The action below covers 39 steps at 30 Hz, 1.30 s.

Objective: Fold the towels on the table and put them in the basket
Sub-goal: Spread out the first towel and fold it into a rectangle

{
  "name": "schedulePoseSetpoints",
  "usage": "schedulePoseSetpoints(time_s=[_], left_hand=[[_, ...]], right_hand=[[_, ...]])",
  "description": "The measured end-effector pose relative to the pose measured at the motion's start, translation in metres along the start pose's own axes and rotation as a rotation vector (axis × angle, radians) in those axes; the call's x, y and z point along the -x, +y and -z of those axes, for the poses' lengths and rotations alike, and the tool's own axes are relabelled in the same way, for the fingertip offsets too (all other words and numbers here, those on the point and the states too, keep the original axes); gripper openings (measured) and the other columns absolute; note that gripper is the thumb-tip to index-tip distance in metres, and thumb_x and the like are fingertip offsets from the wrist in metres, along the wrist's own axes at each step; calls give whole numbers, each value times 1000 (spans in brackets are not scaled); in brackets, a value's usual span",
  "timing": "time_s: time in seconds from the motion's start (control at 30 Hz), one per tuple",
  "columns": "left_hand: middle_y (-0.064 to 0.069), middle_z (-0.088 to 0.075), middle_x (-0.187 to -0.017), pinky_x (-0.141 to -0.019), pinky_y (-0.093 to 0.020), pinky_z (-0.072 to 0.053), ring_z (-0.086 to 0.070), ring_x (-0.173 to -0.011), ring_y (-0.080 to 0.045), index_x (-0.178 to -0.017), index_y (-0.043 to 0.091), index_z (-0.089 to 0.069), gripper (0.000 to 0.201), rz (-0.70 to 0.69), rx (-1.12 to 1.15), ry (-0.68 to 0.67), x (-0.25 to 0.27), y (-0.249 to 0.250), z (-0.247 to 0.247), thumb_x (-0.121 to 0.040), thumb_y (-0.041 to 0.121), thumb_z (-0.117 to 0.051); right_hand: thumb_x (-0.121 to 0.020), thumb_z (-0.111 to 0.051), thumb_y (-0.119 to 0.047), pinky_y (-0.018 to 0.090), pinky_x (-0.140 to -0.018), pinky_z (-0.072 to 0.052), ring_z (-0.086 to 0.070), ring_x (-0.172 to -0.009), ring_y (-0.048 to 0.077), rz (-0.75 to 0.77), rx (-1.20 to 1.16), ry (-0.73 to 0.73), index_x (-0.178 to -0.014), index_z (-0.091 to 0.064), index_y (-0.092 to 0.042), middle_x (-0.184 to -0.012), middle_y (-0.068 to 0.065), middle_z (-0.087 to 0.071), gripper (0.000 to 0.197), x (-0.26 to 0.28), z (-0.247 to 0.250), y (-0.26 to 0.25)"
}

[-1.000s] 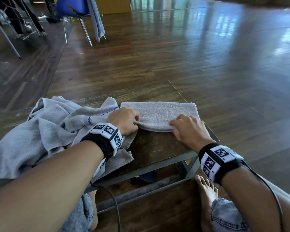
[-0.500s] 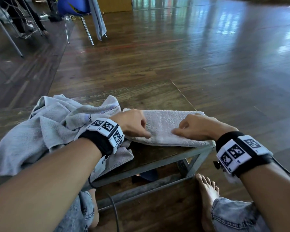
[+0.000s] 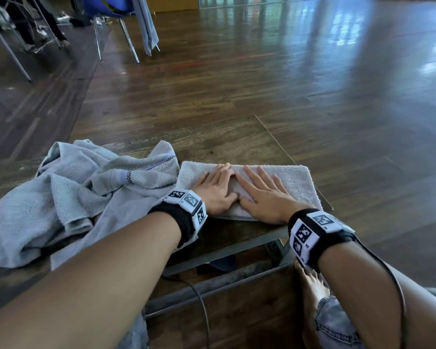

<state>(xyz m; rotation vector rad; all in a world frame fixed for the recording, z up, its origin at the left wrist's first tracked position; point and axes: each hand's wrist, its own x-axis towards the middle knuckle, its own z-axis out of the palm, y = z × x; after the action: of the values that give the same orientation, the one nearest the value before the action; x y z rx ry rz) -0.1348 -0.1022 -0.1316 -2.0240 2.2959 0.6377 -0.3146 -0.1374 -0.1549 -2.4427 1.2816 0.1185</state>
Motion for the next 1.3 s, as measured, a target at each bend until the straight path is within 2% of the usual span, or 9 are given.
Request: schedulePoseSetpoints(time_s=[0.1,0.3,0.4,0.53,0.67,0.87,1.0,1.1,1.3], left_hand=[[9,14,-166,-124,-38,10,15,-151,-7,-158,25,-2,65,-8,-51,-18,3,-5,1,-103,48,-29],[12,16,-165,-123,-40,9,16,-152,-10,-158,35,4,69,-1,-101,-44,8,-13,4,-100,60,-24],[11,20,-164,-121,-39,10,16,-152,-12,-156,37,13,76,5,-134,-56,9,-16,3,-95,71,-19],[9,24,-163,-121,-42,10,18,-152,-15,-153,40,21,90,17,-164,-95,9,-21,7,-84,83,-20],[8,24,-164,-122,-44,10,17,-152,-15,-154,39,20,101,43,-159,-104,11,-26,11,-79,88,-25],[10,26,-163,-120,-51,15,19,-152,-17,-151,44,21,113,130,-164,-124,13,-35,14,-63,99,-24],[12,25,-163,-119,-53,17,18,-152,-15,-151,47,20,114,151,-176,-92,17,-42,13,-60,103,-21],[10,23,-163,-118,-55,16,17,-152,-17,-150,48,20,118,158,-170,-83,18,-46,13,-55,105,-19],[10,19,-165,-116,-63,13,13,-153,-21,-150,51,17,123,236,-158,-115,19,-60,22,-48,107,-25]], right_hand=[[-96,-23,-60,39,-121,14,25,-152,12,-5,10,32,-158,8,-45,-168,-15,18,71,0,-2,0],[-91,-14,-74,40,-124,13,25,-153,15,-34,51,78,-158,9,-47,-167,-14,19,76,9,-5,3],[-81,-6,-87,43,-125,9,24,-153,14,-76,33,93,-158,7,-46,-167,-15,19,88,16,-6,7],[-78,-9,-93,40,-123,11,25,-152,13,-119,11,106,-157,9,-47,-166,-16,20,93,20,-4,14],[-72,-11,-98,40,-122,12,25,-152,13,-172,0,92,-157,11,-46,-166,-16,21,102,26,0,21],[-56,-8,-107,46,-123,14,24,-152,12,-310,-28,95,-159,11,-39,-166,-14,22,124,35,8,26],[-56,-12,-108,49,-122,16,25,-152,11,-393,-81,96,-159,14,-36,-166,-14,24,129,43,11,33],[-51,-13,-111,51,-124,12,21,-154,15,-446,-135,107,-159,15,-33,-166,-15,23,136,47,13,37],[-51,-13,-110,54,-122,14,26,-152,17,-467,-127,66,-159,18,-30,-165,-13,26,138,50,17,37]])
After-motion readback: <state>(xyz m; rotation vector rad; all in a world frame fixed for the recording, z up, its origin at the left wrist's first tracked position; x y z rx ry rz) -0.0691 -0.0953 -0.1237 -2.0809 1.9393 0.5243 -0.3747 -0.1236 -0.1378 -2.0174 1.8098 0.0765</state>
